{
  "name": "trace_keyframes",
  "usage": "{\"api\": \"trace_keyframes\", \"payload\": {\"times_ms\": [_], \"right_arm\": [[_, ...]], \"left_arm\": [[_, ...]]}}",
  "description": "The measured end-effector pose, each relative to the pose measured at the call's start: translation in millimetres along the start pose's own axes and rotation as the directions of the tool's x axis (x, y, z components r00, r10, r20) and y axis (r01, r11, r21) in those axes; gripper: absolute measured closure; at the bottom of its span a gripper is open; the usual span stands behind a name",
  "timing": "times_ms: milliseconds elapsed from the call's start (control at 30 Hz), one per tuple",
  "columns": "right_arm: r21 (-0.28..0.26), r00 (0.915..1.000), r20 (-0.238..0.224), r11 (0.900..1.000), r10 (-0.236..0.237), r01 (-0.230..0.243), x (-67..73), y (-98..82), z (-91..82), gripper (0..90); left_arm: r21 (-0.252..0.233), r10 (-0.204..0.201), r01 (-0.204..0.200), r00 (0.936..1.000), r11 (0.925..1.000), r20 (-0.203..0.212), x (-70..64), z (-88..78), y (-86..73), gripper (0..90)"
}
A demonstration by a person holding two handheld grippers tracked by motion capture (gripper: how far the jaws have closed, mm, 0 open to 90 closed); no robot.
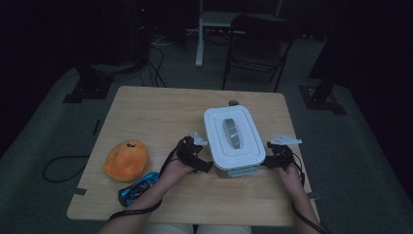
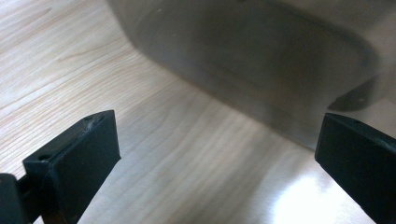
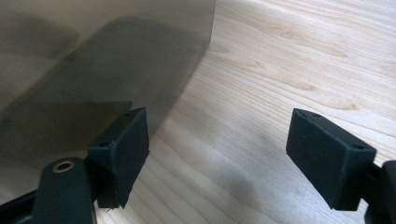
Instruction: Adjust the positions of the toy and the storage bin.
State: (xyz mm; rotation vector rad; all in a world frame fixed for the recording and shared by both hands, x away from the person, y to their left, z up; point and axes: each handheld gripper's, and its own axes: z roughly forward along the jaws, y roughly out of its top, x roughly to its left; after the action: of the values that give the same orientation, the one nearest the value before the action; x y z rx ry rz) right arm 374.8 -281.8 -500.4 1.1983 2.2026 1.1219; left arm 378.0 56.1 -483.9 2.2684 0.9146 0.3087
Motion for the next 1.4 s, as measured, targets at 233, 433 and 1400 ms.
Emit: {"api": "trace_keyframes", "payload": {"times_ms": [233,433,1400], "right_arm": [[0.007,0.9979,0.057,1.000,0.030,-0.030,-15.0,10.8,17.3,18.4],[0.024,0.9977,0.059,0.999,0.034,-0.035,-25.9,27.2,33.1,18.5],[-0.051,0.9983,-0.024,0.997,-0.053,0.052,-7.6,22.6,11.4,30.2]], "left_arm": [[0.005,-0.028,0.029,0.9992,0.9996,-0.028,16.3,3.4,5.4,0.5],[-0.007,-0.044,0.043,0.9978,0.9990,-0.050,29.1,1.2,15.1,0.5],[0.019,0.067,-0.066,0.9969,0.9976,-0.041,-8.6,-14.7,13.3,0.6]]}}
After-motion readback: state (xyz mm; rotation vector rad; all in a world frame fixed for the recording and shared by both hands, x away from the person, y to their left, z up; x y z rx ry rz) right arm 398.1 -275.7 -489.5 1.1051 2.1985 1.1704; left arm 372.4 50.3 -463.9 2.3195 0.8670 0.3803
